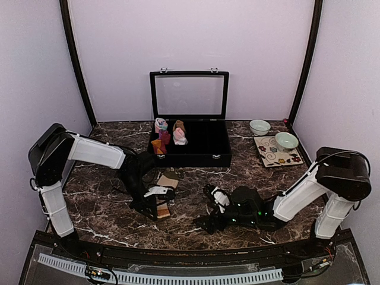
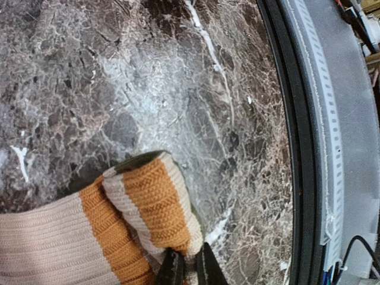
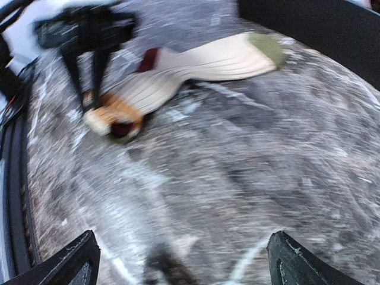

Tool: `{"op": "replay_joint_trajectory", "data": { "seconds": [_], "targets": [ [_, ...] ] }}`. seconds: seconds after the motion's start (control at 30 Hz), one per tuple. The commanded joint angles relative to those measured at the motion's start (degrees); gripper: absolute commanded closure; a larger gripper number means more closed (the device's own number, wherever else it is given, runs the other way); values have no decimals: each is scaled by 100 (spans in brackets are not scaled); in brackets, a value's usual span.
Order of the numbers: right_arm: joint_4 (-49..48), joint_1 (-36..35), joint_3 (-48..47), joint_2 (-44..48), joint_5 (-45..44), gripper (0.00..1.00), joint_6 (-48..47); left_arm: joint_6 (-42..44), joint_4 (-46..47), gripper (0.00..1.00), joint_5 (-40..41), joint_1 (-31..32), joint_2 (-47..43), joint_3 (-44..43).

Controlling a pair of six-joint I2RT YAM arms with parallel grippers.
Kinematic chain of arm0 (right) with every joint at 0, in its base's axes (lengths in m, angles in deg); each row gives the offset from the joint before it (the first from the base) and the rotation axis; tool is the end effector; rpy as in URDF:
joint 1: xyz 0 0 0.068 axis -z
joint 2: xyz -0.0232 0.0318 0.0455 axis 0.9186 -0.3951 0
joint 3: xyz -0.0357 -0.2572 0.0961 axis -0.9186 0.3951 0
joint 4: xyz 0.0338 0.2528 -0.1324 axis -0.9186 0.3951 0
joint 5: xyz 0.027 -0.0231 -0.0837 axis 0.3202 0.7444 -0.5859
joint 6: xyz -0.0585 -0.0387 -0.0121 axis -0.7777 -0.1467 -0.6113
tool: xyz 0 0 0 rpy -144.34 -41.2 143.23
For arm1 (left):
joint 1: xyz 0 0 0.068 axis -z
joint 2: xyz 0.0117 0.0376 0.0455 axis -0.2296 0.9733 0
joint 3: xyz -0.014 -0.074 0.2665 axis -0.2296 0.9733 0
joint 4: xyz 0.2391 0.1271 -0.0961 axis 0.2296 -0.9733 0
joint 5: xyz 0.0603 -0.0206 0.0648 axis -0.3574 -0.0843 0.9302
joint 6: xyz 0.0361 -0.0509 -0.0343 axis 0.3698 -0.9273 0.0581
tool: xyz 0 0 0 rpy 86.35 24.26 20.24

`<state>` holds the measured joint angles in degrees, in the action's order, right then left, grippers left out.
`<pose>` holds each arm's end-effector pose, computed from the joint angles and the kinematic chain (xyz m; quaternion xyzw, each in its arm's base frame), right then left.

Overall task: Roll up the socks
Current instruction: Roll the sock at the center of the board.

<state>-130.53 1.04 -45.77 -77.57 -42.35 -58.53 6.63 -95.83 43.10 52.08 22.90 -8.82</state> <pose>0.1318 0.2883 0.0763 -0.3437 0.7809 0.3384 0.3968 0.2343 -0.2345 0.0938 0.6712 0.6666 -0.3207 0.0479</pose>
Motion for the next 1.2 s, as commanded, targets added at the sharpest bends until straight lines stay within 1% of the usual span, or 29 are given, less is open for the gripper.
{"op": "replay_joint_trajectory", "data": {
  "seconds": [0.0, 0.07, 0.13, 0.27, 0.57, 0.8, 0.97, 1.07, 1.17],
  "targets": [
    [-984, -117, 124, -88, 1113, 8, -817, 302, -1028, 100, 126, 48, 851, 8],
    [-992, -178, 72, -72, 1369, 19, -981, 246, -1097, 100, 7, 57, 1007, -103],
    [-592, -355, -238, -103, 1307, 23, -1300, 275, -1158, 100, -47, 58, 1075, -119],
    [160, -752, -1076, -389, 1228, 26, -2160, 293, -1094, 100, 145, 57, 1096, 0],
    [1169, -1013, -2399, -1246, 1179, 37, -3738, 175, -870, 100, 340, 61, 1090, 44],
    [1428, -1019, -3062, -1837, 1251, 44, -4280, 40, -605, 100, 652, 57, 949, 106],
    [1495, -996, -3419, -2161, 1196, 50, -4362, 6, -537, 99, 722, 58, 867, 130],
    [1640, -982, -3516, -2236, 1223, 57, -4368, -2, -507, 99, 766, 57, 832, 132],
    [1812, -981, -3537, -2274, 1215, 74, -4372, -20, -450, 94, 756, 57, 753, 154]
  ]
}}
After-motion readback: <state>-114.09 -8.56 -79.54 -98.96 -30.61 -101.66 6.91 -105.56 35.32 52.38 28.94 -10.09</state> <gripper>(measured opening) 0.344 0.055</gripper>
